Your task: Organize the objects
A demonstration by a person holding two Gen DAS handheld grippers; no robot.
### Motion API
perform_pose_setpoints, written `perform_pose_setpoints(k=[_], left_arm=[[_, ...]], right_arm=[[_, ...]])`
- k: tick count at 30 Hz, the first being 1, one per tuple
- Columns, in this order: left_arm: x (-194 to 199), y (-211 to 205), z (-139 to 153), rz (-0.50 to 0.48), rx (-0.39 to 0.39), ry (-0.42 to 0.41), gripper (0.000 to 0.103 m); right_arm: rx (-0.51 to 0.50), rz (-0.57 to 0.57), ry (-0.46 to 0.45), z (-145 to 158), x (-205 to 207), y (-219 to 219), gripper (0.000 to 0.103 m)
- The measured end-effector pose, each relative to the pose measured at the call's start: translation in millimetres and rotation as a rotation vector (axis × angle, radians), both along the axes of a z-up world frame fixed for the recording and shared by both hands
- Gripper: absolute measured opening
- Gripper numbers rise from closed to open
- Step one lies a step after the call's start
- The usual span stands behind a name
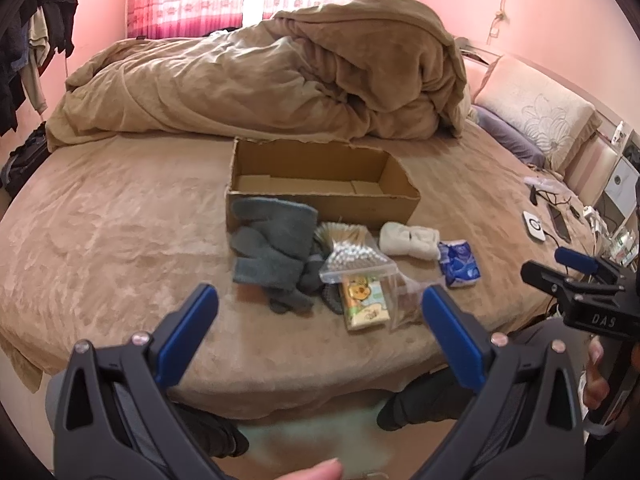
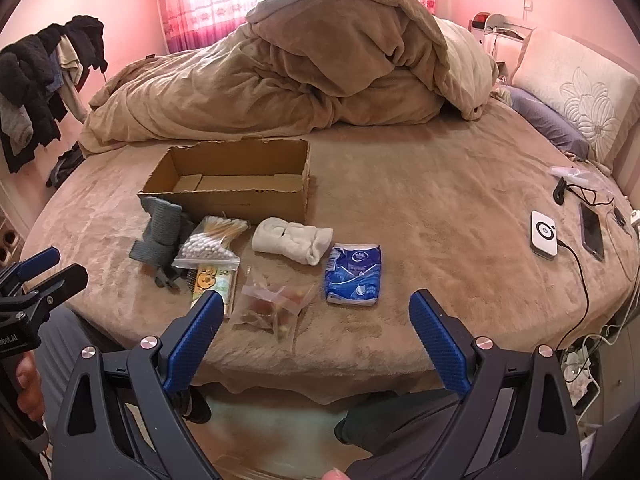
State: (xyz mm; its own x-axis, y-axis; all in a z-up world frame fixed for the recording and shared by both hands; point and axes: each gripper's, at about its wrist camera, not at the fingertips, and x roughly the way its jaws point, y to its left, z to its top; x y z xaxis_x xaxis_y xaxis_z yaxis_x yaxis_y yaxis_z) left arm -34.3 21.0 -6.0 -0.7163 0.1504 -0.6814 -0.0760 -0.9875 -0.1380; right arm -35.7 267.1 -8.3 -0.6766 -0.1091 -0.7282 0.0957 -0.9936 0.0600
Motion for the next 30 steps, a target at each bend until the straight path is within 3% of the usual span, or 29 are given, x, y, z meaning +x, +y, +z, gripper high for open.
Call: perform_pose_setpoints(k=[8,20,25,29,30], left_arm=[[-35,-1,-24,0.007,-0.033,-0.015,0.102],[-99,-19,-75,0.021,-0.076,-0.050,0.102],[-117,-23,-95,0.012,-0.069,-0.082,0.092],[-126,-26,-112,-0.004,-0.054,-0.114,0.078],[-126,-26,-114,-0.011,-0.045,-0.113,0.075]], right_arm=[[0.028,-0.029,-0.032,-24,-30,9,0.096],[0.032,-0.059,-0.142,-86,-84,30,0.096],[0.024,-0.054,-0.190,-109,-101,30,0.091],[0.032,-0.027,-0.209,-122,-109,23,0.090],[0.038,-0.023,-0.211,-125,-111,22,0.084]])
